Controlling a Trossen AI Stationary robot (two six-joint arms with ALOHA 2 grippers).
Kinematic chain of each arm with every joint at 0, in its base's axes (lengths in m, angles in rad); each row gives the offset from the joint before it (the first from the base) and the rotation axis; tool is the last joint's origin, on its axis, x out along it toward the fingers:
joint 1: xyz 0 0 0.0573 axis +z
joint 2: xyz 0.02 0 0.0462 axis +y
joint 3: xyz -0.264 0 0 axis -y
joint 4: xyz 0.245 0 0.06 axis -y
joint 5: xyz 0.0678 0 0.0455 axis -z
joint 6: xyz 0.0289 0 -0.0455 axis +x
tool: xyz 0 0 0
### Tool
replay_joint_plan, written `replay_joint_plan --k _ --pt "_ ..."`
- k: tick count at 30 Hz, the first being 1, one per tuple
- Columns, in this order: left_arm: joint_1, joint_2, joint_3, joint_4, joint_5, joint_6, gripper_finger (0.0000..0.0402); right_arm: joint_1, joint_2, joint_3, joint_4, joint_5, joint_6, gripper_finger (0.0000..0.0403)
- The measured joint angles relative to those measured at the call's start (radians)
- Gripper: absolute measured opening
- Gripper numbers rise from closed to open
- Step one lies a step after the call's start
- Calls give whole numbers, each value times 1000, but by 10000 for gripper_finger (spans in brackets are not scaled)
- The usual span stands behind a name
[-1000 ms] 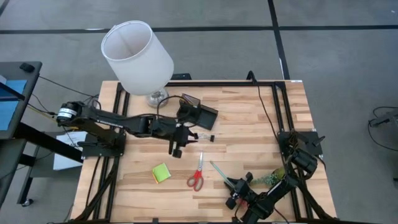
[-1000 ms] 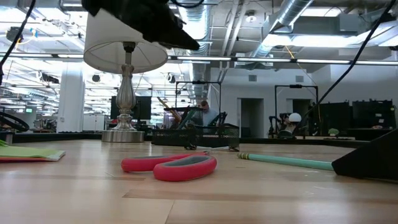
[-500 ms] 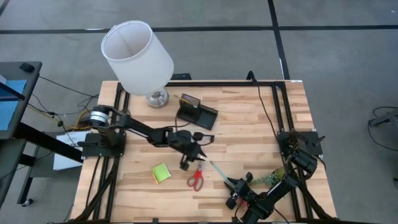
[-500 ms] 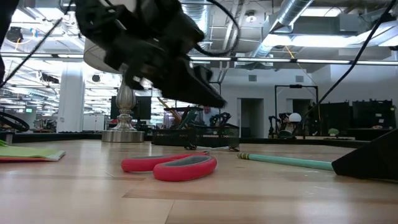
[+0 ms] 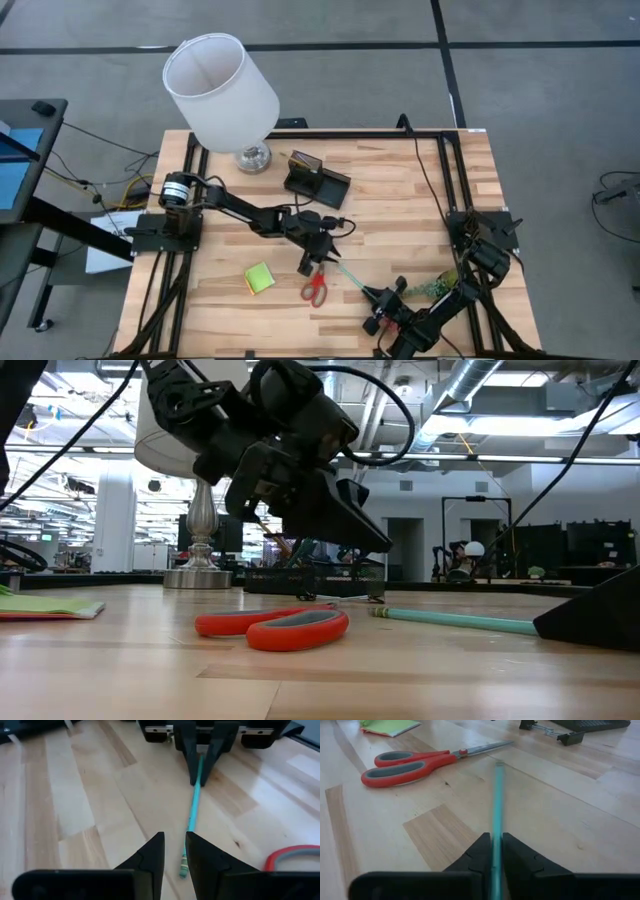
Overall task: Pick and place office supplies into organizer
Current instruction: Put the light blue pencil into the black desk organizer
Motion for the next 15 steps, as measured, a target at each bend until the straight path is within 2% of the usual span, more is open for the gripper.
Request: replay_joint_plan --k 5,12,15 --pt "0 45 -1 37 32 -1 70 0 0 1 2 0 3 12" --pt "0 113 7 47 44 -7 70 -1 0 1 3 -1 7 31" --pt "0 113 7 40 44 -11 70 -1 0 1 3 -2 7 22"
